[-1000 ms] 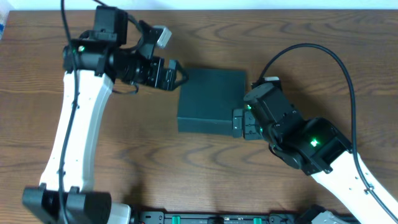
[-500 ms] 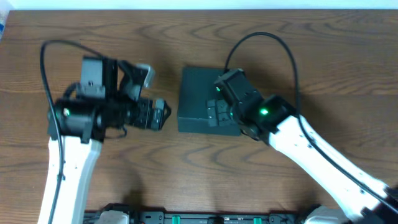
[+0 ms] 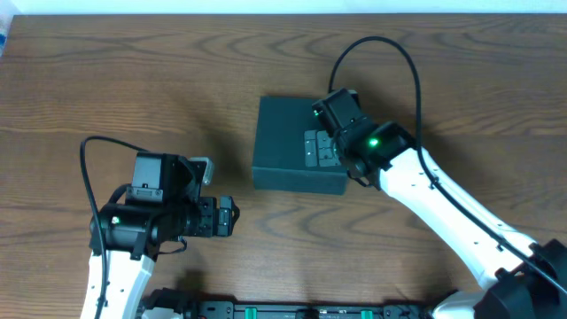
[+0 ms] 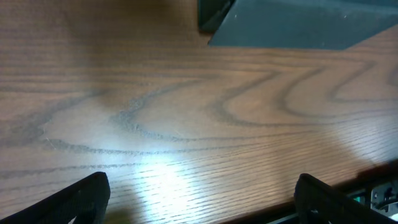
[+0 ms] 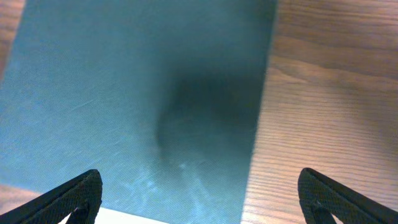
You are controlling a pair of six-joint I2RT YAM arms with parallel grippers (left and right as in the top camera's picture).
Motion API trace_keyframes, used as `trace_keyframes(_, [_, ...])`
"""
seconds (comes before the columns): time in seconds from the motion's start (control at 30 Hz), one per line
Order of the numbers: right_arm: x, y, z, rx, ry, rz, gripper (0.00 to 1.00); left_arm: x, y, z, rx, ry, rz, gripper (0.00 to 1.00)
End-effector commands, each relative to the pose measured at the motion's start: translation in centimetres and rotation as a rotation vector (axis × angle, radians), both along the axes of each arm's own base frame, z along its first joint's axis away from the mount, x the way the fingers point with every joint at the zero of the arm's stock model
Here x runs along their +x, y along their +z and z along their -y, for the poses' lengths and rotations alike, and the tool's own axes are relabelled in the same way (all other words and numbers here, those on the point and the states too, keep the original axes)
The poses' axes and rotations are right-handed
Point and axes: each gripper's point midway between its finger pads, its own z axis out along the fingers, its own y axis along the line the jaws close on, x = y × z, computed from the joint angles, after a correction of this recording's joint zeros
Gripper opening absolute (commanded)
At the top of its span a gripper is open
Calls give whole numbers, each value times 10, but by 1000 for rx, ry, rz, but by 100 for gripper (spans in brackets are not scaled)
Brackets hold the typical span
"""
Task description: Pack container
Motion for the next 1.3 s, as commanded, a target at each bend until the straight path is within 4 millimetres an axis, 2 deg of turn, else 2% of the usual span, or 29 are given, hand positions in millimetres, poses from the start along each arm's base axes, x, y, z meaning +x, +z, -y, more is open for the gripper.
trace_keyframes(0.0, [5, -4, 9, -30, -16, 2, 99, -4, -3, -1, 10, 9, 0, 96])
trace_keyframes(0.13, [2, -19, 10, -50, -15, -27, 99, 1, -5, -3, 77, 12, 24, 96])
trace_keyframes(0.3, [-3, -42, 12, -81, -11, -86, 99, 13, -5, -12, 224, 119, 86, 96])
trace_keyframes(0.5, [-4, -60, 12, -107, -10, -128, 99, 14, -1, 10, 268, 32, 163, 96])
trace_keyframes(0.6, [-4, -65, 12, -116, -10, -140, 99, 18, -3, 32, 246, -40, 206, 96])
trace_keyframes(0.73, [-5, -68, 13, -117, -15, -146, 99, 22, -22, 49, 240, -79, 197, 96])
trace_keyframes(0.93, [-5, -68, 13, -117, -16, -147, 99, 25, -58, 49, 302, -80, 104, 96])
trace_keyframes(1.13, [-4, -68, 13, -116, -16, -146, 99, 47, -86, 54, 369, -70, 94, 96])
trace_keyframes(1.27, [-5, -68, 13, -117, -16, -146, 99, 52, -107, 58, 390, -77, 59, 96])
